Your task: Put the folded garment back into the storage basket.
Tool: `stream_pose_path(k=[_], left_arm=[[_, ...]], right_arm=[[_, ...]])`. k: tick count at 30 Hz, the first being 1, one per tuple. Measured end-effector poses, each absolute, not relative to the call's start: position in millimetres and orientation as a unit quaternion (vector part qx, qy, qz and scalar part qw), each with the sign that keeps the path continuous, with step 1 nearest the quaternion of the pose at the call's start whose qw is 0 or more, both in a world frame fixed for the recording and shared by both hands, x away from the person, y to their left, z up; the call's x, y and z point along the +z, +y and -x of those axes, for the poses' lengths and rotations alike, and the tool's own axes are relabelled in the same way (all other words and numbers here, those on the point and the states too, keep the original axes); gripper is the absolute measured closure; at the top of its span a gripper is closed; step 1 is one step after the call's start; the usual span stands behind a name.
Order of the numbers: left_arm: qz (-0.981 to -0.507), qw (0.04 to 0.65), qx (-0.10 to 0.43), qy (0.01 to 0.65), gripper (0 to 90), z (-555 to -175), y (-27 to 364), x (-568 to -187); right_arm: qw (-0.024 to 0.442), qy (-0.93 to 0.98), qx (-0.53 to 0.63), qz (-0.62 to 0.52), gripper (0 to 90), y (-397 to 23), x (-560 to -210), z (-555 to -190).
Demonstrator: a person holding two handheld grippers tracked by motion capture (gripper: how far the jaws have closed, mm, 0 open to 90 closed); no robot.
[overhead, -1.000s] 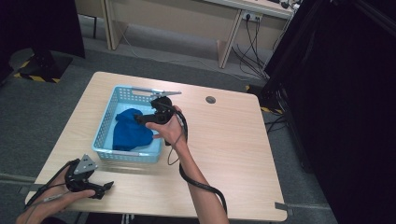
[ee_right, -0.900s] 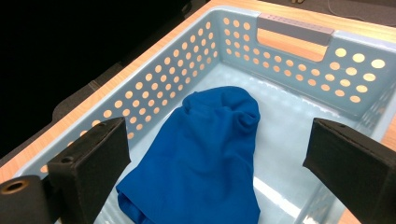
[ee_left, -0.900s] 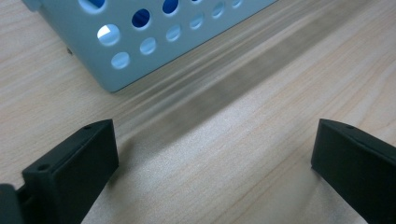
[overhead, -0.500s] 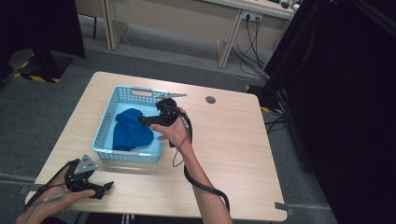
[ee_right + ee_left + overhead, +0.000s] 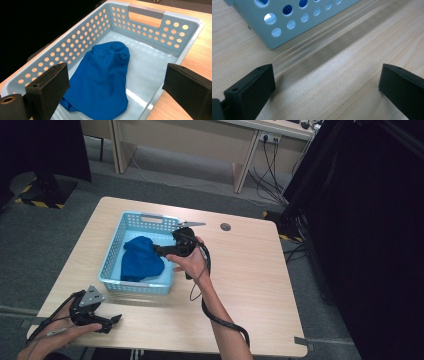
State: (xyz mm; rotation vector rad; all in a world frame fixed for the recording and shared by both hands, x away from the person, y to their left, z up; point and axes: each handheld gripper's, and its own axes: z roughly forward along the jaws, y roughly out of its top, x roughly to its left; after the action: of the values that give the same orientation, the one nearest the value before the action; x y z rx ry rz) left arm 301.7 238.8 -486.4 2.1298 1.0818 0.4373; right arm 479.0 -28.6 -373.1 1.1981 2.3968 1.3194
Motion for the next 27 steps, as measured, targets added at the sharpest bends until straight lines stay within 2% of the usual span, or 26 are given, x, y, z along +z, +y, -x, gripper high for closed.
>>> stream_pose_path(k=[27], left_arm=[[-0.821, 0.349, 0.169, 0.418, 0.0, -302, 239, -486]], right_arm=[[0.08, 0.797, 0.442, -0.405, 7.0, -54, -381, -471]])
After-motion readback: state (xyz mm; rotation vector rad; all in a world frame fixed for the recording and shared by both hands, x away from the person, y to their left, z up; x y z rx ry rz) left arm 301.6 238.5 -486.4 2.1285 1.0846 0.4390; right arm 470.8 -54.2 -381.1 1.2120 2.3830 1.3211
